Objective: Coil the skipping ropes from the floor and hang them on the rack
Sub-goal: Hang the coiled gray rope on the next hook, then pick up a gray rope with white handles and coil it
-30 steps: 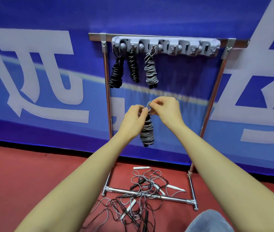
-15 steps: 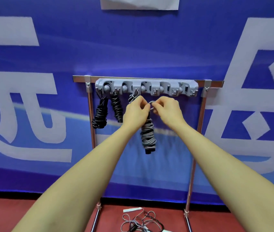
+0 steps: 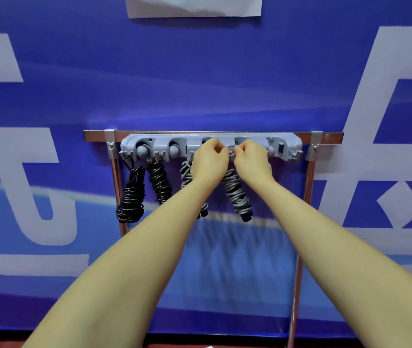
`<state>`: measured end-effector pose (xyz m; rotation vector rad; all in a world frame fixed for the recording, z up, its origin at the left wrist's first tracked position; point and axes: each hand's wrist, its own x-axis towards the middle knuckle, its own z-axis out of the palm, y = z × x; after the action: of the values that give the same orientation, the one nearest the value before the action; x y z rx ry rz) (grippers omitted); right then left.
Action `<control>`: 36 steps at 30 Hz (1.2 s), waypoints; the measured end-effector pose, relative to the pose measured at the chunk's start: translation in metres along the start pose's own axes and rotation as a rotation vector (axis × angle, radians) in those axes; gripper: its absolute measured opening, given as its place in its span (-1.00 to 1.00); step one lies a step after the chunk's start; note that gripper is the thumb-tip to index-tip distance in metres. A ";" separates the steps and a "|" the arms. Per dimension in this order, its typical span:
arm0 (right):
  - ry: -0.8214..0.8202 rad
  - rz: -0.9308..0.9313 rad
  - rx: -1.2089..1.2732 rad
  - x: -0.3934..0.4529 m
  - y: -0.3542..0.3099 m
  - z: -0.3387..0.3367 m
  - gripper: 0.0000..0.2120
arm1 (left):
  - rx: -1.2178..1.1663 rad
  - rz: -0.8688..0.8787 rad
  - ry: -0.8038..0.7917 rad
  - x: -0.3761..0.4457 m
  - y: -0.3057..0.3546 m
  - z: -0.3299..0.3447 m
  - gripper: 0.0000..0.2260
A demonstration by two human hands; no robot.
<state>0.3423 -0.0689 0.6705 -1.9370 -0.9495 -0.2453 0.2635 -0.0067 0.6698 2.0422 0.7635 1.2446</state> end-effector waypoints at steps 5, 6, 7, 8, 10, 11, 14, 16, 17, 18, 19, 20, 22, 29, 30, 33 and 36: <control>-0.045 0.015 0.036 0.004 0.009 0.010 -0.81 | -0.055 -0.054 -0.011 -0.001 -0.014 0.008 -0.91; -0.051 0.017 0.062 0.002 0.012 0.013 -0.79 | -0.055 -0.055 -0.018 -0.004 -0.017 0.009 -0.90; -0.052 0.022 0.089 0.000 0.015 0.016 -0.78 | -0.050 -0.045 -0.021 -0.006 -0.020 0.009 -0.89; -0.047 0.027 0.112 -0.003 0.016 0.017 -0.78 | -0.040 -0.029 -0.024 -0.008 -0.022 0.008 -0.88; -0.044 0.046 0.136 -0.007 0.018 0.019 -0.79 | -0.007 0.005 -0.048 -0.013 -0.022 0.003 -0.84; -0.042 0.061 0.145 -0.011 0.019 0.019 -0.80 | 0.005 0.015 -0.064 -0.016 -0.022 -0.001 -0.81; -0.058 0.090 0.132 -0.028 0.021 0.019 -0.83 | 0.028 0.016 -0.078 -0.029 -0.024 -0.011 -0.71; -0.079 0.094 0.105 -0.043 0.022 0.022 -0.83 | 0.051 0.002 -0.069 -0.045 -0.031 -0.017 -0.72; -0.088 0.100 0.104 -0.052 0.023 0.023 -0.83 | 0.042 -0.017 -0.073 -0.055 -0.036 -0.020 -0.73; -0.098 0.106 0.120 -0.062 0.024 0.026 -0.83 | 0.024 -0.046 -0.084 -0.067 -0.042 -0.023 -0.75; -0.107 0.122 0.142 -0.072 0.027 0.029 -0.83 | 0.010 -0.083 -0.096 -0.077 -0.048 -0.028 -0.77; -0.119 0.136 0.155 -0.083 0.029 0.034 -0.83 | 0.004 -0.111 -0.107 -0.088 -0.056 -0.032 -0.80; -0.174 0.141 0.154 -0.108 0.037 0.048 -0.84 | 0.004 -0.155 -0.123 -0.111 -0.075 -0.040 -0.85; -0.396 0.233 0.154 -0.199 0.077 0.137 -0.81 | 0.005 -0.403 -0.205 -0.193 -0.182 -0.057 -0.87; -0.429 0.244 0.147 -0.211 0.085 0.155 -0.81 | 0.016 -0.445 -0.212 -0.203 -0.203 -0.058 -0.87; -0.543 0.259 0.103 -0.243 0.115 0.208 -0.82 | 0.064 -0.580 -0.262 -0.233 -0.273 -0.051 -0.88; -0.638 0.284 0.064 -0.275 0.150 0.261 -0.82 | 0.122 -0.686 -0.335 -0.263 -0.342 -0.041 -0.88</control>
<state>0.2071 -0.0386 0.2866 -2.0960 -1.0398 0.5938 0.0717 0.0260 0.2831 1.7706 1.2480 0.4685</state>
